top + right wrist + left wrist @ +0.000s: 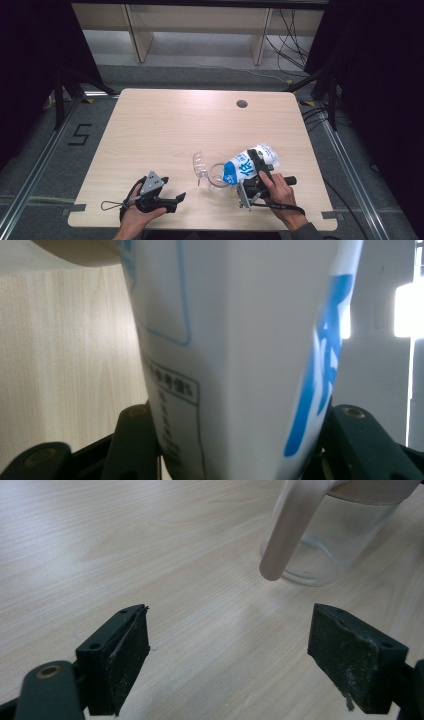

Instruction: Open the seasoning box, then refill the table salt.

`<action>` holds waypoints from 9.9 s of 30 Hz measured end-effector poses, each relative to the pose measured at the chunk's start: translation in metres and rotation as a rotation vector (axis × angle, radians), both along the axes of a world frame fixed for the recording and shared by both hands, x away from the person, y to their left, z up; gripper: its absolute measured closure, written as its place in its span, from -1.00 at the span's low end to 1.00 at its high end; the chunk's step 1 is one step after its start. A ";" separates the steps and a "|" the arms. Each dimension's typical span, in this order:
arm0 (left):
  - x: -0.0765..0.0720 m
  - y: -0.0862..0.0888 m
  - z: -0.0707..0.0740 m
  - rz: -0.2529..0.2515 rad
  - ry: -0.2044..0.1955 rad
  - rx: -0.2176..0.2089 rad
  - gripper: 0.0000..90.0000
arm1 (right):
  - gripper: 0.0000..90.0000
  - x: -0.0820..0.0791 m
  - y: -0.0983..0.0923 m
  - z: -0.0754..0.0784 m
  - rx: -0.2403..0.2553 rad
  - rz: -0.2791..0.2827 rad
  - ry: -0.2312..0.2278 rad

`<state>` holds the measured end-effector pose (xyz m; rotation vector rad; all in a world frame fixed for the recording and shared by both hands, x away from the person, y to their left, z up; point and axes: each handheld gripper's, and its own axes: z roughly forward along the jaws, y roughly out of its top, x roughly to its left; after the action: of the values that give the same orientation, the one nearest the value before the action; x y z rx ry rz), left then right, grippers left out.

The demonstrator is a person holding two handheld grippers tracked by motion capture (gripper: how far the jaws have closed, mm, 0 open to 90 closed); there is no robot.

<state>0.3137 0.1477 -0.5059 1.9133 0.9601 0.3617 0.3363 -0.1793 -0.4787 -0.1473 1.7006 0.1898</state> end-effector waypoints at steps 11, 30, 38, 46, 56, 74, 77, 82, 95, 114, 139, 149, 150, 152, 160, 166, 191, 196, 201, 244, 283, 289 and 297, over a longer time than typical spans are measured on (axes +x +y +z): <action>0.001 0.000 0.000 -0.008 -0.003 0.004 -0.64 | 0.17 0.000 0.002 0.000 -0.036 0.003 -0.017; 0.000 -0.002 -0.001 -0.003 0.003 -0.009 -0.64 | 0.18 -0.001 0.002 -0.001 -0.013 -0.004 -0.025; 0.001 -0.001 -0.001 -0.007 -0.002 0.002 -0.64 | 0.18 0.000 0.001 -0.001 -0.013 0.000 -0.025; 0.000 -0.001 -0.001 -0.004 0.002 -0.003 -0.64 | 0.19 -0.001 0.002 -0.001 -0.010 -0.010 -0.025; 0.000 -0.001 -0.001 -0.007 -0.003 0.000 -0.64 | 0.19 -0.001 0.002 0.003 -0.065 0.014 -0.047; 0.000 -0.001 -0.001 -0.004 0.001 -0.003 -0.64 | 0.19 0.000 0.002 0.003 -0.066 0.029 -0.046; 0.000 -0.002 -0.001 -0.001 0.001 -0.012 -0.64 | 0.19 -0.001 0.001 -0.001 -0.023 0.009 -0.039; 0.000 -0.002 -0.001 0.000 0.002 -0.013 -0.64 | 0.19 -0.001 0.001 0.000 -0.022 0.009 -0.041; 0.001 -0.001 -0.001 -0.009 -0.006 0.002 -0.64 | 0.19 -0.001 0.002 -0.001 -0.014 0.024 -0.045; 0.001 -0.001 0.000 -0.008 -0.005 0.001 -0.64 | 0.20 -0.003 0.002 -0.001 0.008 -0.007 -0.036; 0.001 -0.001 -0.001 0.004 0.004 -0.011 -0.64 | 0.20 -0.002 0.002 -0.002 0.021 -0.003 -0.027; 0.001 0.001 -0.001 0.002 -0.003 0.002 -0.64 | 0.20 -0.001 0.002 -0.002 0.023 -0.001 -0.028; 0.001 0.001 -0.001 0.003 -0.005 -0.003 -0.64 | 0.20 -0.001 0.002 -0.001 0.012 0.006 -0.035; 0.001 0.001 -0.001 0.008 0.001 -0.013 -0.64 | 0.20 0.000 0.002 0.000 -0.006 0.020 -0.039; 0.001 0.000 -0.001 0.006 0.007 -0.005 -0.64 | 0.21 0.000 0.001 0.001 -0.048 0.016 -0.060; 0.002 -0.001 -0.001 0.009 0.010 0.004 -0.64 | 0.21 -0.002 0.000 0.000 -0.034 -0.005 -0.052; 0.001 -0.002 0.000 0.002 0.006 0.012 -0.64 | 0.24 -0.001 -0.001 -0.001 -0.050 0.005 -0.060; 0.001 -0.002 0.000 -0.012 -0.002 0.013 -0.64 | 0.25 -0.002 0.000 0.002 -0.093 0.004 -0.079; 0.001 -0.002 0.000 -0.013 -0.003 0.011 -0.64 | 0.25 -0.003 0.000 0.002 -0.099 0.000 -0.077; 0.001 -0.002 0.000 -0.011 0.001 -0.009 -0.64 | 0.27 -0.003 0.001 -0.002 -0.044 -0.002 -0.063; 0.000 -0.002 0.000 -0.017 0.001 -0.007 -0.64 | 0.30 -0.002 0.001 -0.001 -0.071 0.031 -0.093; 0.000 -0.003 0.000 -0.005 0.001 -0.014 -0.64 | 0.31 -0.001 0.002 0.002 -0.094 0.043 -0.106; 0.000 -0.003 0.000 -0.005 -0.001 -0.014 -0.64 | 0.31 -0.003 0.001 -0.002 -0.051 0.022 -0.086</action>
<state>0.3135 0.1451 -0.5058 1.9026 0.9546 0.3517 0.3336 -0.1778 -0.4802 -0.2092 1.6190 0.1541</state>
